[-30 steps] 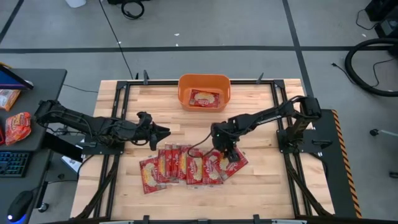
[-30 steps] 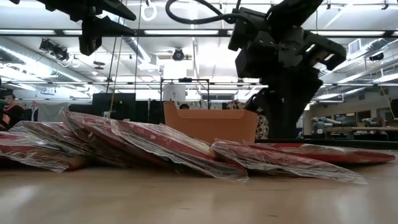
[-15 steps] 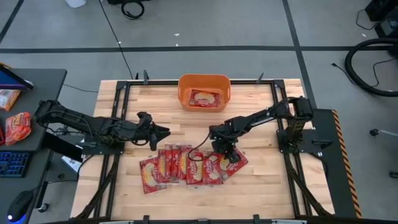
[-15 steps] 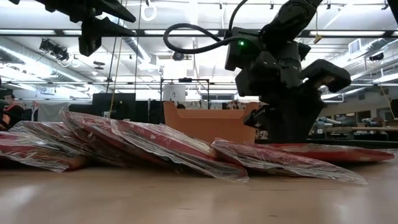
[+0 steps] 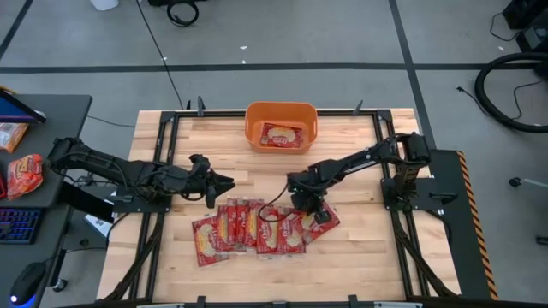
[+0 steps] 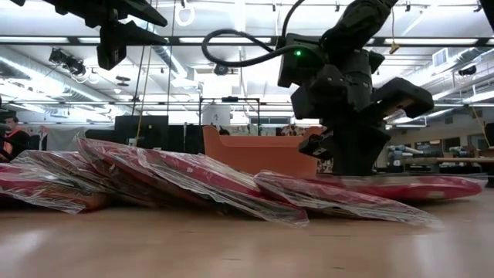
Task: Sort popcorn bags into baskets
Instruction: Put the red popcorn bag into the orange bin
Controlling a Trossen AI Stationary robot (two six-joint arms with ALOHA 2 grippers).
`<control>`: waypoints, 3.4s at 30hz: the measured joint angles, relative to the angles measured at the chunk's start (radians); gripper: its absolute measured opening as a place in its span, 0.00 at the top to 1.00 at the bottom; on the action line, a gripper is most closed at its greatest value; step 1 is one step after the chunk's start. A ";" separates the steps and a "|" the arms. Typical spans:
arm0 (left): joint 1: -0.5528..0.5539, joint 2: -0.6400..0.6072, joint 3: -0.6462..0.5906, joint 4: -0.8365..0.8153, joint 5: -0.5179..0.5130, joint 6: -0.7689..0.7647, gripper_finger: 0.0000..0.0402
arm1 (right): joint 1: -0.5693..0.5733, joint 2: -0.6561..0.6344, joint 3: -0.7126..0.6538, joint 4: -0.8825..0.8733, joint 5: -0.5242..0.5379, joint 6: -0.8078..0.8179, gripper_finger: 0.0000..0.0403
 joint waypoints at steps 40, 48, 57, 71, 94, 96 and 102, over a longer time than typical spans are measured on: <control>0.000 0.000 0.000 0.004 -0.096 0.001 0.67 | -0.547 0.082 0.637 -0.076 0.337 0.019 0.86; 0.000 0.069 -0.001 0.036 0.040 0.000 0.67 | -0.491 -0.018 0.638 -0.229 0.268 0.025 0.73; -0.011 0.263 -0.001 0.220 0.149 -0.005 0.67 | -0.278 -0.084 0.638 -0.371 0.005 0.069 0.72; -0.069 0.401 -0.001 0.312 0.173 -0.103 0.67 | 0.047 -0.086 0.434 -0.349 0.006 0.134 0.63; -0.145 0.401 0.000 0.031 0.335 -0.105 0.67 | 0.351 -0.086 0.122 -0.129 0.304 0.854 0.62; -0.159 0.401 0.000 0.012 0.317 -0.104 0.67 | 0.362 -0.086 0.077 -0.132 0.316 0.883 0.62; -0.207 0.401 0.000 -0.035 0.224 -0.103 0.67 | 0.365 -0.085 -0.022 0.019 0.356 0.886 0.62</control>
